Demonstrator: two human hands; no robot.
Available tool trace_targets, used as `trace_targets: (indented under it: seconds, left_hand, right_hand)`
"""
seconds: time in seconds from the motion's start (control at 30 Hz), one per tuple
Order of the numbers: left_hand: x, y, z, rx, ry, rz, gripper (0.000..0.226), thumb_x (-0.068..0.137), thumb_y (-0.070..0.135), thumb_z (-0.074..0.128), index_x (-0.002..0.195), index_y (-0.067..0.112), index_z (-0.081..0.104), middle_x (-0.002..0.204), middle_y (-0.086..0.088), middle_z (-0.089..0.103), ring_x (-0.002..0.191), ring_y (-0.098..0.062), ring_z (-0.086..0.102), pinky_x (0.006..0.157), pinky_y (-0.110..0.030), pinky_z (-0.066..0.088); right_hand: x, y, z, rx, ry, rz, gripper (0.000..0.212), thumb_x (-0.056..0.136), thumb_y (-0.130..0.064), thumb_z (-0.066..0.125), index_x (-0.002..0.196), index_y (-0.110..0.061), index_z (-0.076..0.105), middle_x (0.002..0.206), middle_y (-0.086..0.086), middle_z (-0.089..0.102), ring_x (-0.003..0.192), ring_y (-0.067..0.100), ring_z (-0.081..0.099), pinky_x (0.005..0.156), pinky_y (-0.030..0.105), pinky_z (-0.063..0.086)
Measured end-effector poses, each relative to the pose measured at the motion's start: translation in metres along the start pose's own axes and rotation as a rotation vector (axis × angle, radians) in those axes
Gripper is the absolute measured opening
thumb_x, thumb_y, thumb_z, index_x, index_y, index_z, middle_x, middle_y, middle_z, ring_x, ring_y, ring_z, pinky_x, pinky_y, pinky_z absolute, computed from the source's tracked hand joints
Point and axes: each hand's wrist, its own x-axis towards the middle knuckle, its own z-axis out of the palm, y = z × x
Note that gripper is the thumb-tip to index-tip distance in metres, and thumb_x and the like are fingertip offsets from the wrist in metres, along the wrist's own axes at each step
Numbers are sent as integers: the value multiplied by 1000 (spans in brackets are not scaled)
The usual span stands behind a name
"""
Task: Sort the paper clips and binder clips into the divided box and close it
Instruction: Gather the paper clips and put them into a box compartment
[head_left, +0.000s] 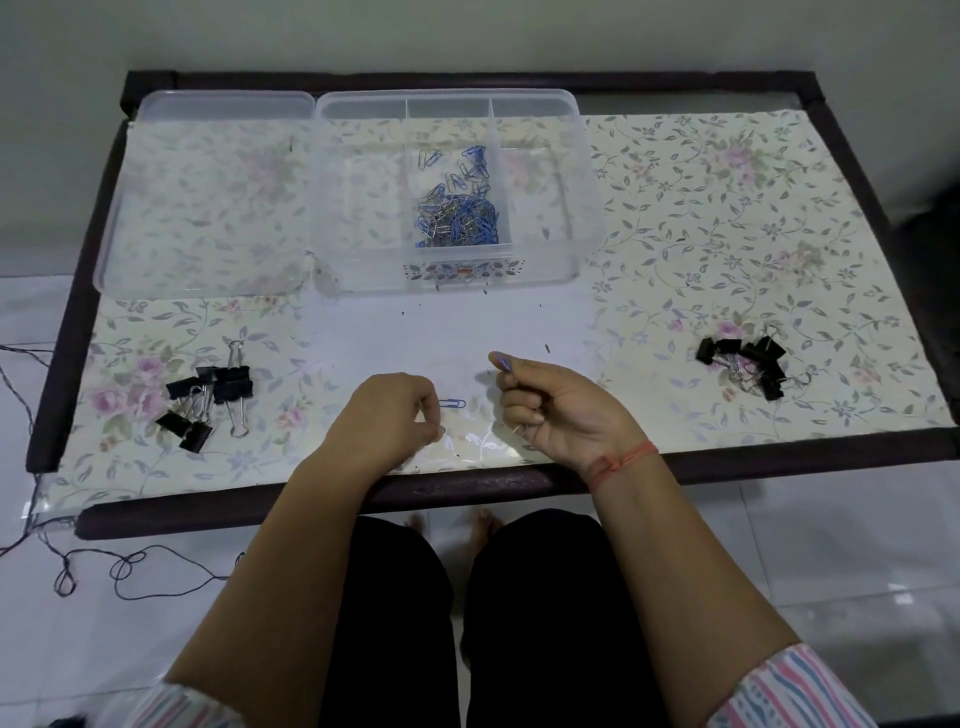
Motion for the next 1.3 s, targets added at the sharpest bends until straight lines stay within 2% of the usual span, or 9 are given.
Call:
trace_targets:
  seconds: [0.1, 0.27, 0.37, 0.5, 0.67, 0.97, 1.03, 1.17, 1.3]
  left_hand:
    - [-3, 4, 2, -104, -27, -29, 6, 80, 15, 63, 77, 12, 61, 62, 5, 50, 58, -11, 46, 52, -20, 33]
    - [2, 5, -6, -1066, -80, -241, 21, 84, 4, 55, 66, 11, 61, 75, -15, 49, 52, -15, 31, 40, -19, 25]
    - [7, 2, -7, -1232, -70, -298, 25, 84, -3, 48, 70, 12, 61, 69, -11, 46, 49, -13, 25, 36, -16, 21]
    - [8, 7, -2, -1019, -26, -330, 26, 82, -3, 43, 99, 6, 60, 49, -1, 47, 38, -11, 26, 38, -18, 19]
    - [9, 13, 5, -341, 152, -72, 15, 73, 18, 71, 85, 17, 63, 61, 2, 46, 49, -7, 41, 50, -20, 34]
    - [12, 28, 14, 64, 65, -82, 15, 83, 20, 62, 72, 13, 55, 63, 6, 49, 69, -16, 47, 59, -24, 30]
    - [9, 30, 11, -207, 4, -152, 21, 85, 21, 60, 68, 11, 52, 61, -1, 47, 59, -17, 42, 53, -25, 32]
    - [7, 32, -8, -1247, -110, -351, 25, 93, 16, 51, 69, 10, 46, 61, -1, 43, 44, -8, 31, 38, -15, 26]
    - [9, 40, -16, -1733, -80, -421, 13, 94, 3, 43, 83, 7, 49, 66, -2, 44, 40, -4, 35, 34, -12, 26]
  right_hand:
    - [2, -1, -2, 159, -40, 39, 10, 87, -9, 49, 80, -9, 57, 62, -2, 44, 39, 5, 33, 38, 13, 23]
    - [1, -2, -11, 312, -66, 8, 16, 79, -9, 41, 68, -11, 53, 64, 1, 44, 45, 10, 36, 42, 18, 28]
    - [2, -2, -10, 272, -77, -3, 17, 78, -13, 41, 63, -12, 50, 60, 0, 42, 44, 11, 34, 41, 19, 26]
    - [6, 0, -10, 205, -67, 4, 39, 90, -28, 39, 54, -15, 46, 53, -1, 40, 37, 9, 34, 37, 18, 22]
    - [7, -2, -11, 195, -23, -12, 42, 94, -31, 42, 56, -15, 47, 51, -3, 39, 35, 7, 31, 35, 16, 18]
    - [7, 0, -12, 295, 12, 61, 39, 93, -30, 45, 57, -14, 48, 51, -3, 39, 34, 7, 30, 33, 15, 19]
    - [6, 0, -12, 336, 37, 67, 39, 92, -29, 45, 57, -14, 49, 52, -3, 38, 34, 7, 30, 30, 15, 21]
    - [4, -3, 0, 449, 98, 5, 35, 93, -24, 43, 61, -12, 48, 48, -2, 38, 30, 8, 29, 27, 16, 21]
    - [5, -15, 24, 553, 46, -40, 36, 94, -21, 41, 60, -11, 48, 44, -2, 39, 28, 8, 29, 28, 17, 18]
